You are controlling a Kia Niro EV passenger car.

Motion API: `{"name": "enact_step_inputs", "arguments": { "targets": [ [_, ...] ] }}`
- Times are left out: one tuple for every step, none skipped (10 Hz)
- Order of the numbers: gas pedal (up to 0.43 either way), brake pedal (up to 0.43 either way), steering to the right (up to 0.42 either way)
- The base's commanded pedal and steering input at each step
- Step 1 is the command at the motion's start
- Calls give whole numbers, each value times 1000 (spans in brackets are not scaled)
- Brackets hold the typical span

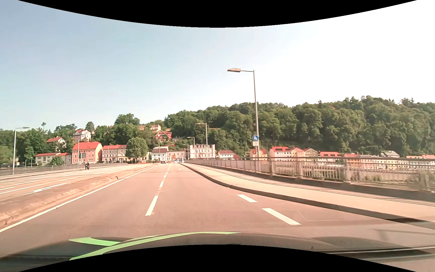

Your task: Follow the waypoints while adhering to traffic rules and regulations

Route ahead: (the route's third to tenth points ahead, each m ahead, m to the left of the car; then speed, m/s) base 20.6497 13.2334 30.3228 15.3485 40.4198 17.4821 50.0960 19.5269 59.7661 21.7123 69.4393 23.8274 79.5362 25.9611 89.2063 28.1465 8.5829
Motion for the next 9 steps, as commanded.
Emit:
{"name": "enact_step_inputs", "arguments": {
  "targets": [
    [228, 0, -164],
    [240, 0, -144],
    [248, 0, -116],
    [248, 0, -90],
    [268, 0, -66],
    [280, 0, -48],
    [280, 0, -33],
    [280, 0, -31],
    [280, 0, -27]
  ]
}}
